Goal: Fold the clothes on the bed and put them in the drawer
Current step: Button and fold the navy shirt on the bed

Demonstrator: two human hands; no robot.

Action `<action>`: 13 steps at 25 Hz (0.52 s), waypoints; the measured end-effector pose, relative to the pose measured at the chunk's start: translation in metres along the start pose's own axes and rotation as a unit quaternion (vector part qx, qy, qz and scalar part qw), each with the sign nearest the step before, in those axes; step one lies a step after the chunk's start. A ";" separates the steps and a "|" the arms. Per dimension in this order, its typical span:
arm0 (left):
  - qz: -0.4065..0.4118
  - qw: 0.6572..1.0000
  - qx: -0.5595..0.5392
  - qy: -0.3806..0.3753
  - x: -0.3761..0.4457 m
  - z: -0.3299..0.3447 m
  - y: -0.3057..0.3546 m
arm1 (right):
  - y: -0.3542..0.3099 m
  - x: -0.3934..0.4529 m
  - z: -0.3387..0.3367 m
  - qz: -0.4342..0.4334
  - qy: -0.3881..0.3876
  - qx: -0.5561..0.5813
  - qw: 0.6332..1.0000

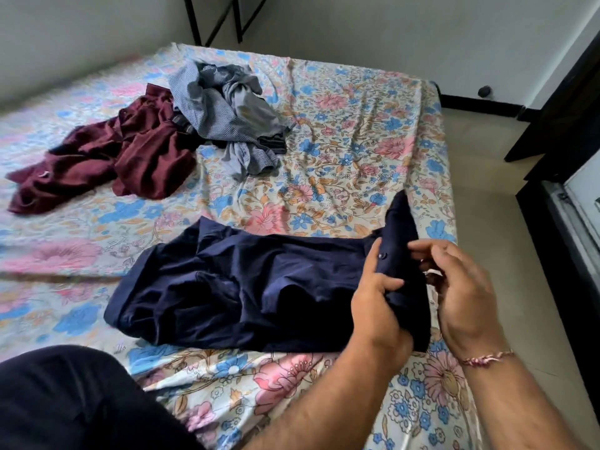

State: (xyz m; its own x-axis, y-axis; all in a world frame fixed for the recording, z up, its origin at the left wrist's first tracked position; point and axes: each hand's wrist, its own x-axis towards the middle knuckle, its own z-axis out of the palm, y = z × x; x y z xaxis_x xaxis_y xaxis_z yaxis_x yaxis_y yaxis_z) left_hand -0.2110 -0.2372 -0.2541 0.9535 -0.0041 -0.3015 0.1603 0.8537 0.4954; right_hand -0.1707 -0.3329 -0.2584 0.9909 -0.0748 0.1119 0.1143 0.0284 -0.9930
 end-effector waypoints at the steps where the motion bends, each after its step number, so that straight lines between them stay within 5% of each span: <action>1: 0.008 1.000 -0.010 0.001 0.000 -0.004 0.000 | 0.002 -0.003 -0.002 -0.023 -0.021 -0.035 0.999; 6: 0.110 0.990 -0.075 -0.035 -0.017 -0.041 0.031 | 0.010 -0.019 0.011 -0.109 -0.129 -0.215 0.962; 9: 0.189 0.977 0.072 0.070 -0.029 -0.069 0.067 | 0.027 -0.024 0.034 -0.124 -0.221 -0.386 0.887; 10: 0.258 0.942 0.194 0.091 -0.035 -0.074 0.082 | 0.034 -0.026 0.045 -0.130 -0.238 -0.433 0.860; 12: 0.382 0.784 0.488 0.031 -0.035 -0.078 0.102 | 0.045 -0.033 0.062 -0.145 -0.250 -0.496 0.819; 13: 0.380 0.713 0.589 -0.009 -0.028 -0.078 0.105 | 0.048 -0.034 0.068 -0.159 -0.245 -0.505 0.812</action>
State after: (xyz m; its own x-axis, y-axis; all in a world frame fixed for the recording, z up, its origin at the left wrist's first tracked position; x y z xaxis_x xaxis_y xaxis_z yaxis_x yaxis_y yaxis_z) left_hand -0.2410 -0.1068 -0.2573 0.8811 0.2114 0.4230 -0.3100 -0.4172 0.8543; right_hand -0.1945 -0.2615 -0.3075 0.8600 0.4950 0.1242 0.4991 -0.7649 -0.4072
